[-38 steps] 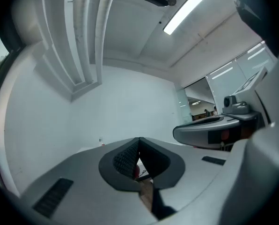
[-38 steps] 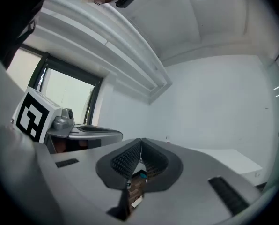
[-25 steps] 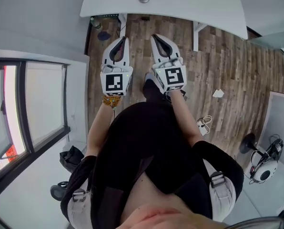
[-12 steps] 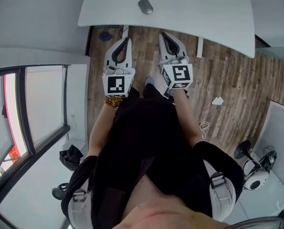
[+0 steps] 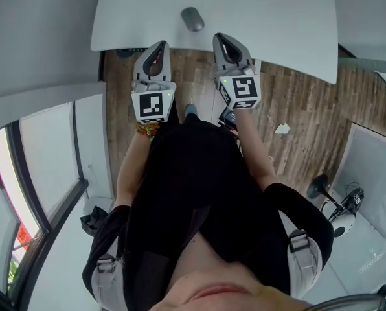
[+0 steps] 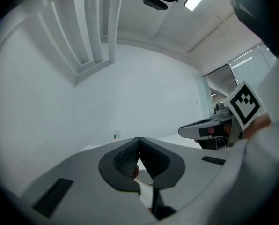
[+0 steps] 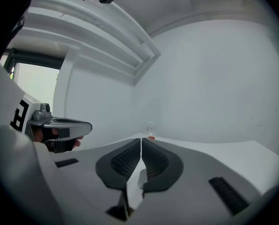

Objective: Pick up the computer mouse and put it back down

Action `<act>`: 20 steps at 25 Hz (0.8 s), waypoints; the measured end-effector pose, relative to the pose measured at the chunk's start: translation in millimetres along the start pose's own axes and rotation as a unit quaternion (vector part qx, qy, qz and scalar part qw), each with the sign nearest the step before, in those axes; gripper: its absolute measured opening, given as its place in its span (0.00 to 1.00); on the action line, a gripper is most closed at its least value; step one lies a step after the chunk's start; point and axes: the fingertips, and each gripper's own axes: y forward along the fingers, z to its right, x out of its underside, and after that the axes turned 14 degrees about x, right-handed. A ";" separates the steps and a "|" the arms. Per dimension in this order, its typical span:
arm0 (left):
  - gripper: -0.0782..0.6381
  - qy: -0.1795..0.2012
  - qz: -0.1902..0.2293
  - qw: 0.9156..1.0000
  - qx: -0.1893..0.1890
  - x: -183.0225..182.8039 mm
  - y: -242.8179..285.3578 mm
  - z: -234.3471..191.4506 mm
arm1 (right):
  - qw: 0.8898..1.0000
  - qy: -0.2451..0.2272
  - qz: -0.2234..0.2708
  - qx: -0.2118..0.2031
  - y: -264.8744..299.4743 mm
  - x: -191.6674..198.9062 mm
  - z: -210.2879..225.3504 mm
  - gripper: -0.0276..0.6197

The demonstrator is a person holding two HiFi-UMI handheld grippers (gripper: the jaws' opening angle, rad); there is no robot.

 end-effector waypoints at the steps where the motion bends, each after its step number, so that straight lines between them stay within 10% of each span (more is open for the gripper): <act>1: 0.11 -0.004 0.000 1.000 0.006 2.5 8.6 -9.9 | 1.000 -0.006 0.000 0.005 12.7 -3.3 0.5 0.09; 20: 0.11 0.001 -0.008 0.987 0.162 26.9 112.9 -80.6 | 0.990 -0.046 -0.113 0.076 142.8 22.1 22.3 0.09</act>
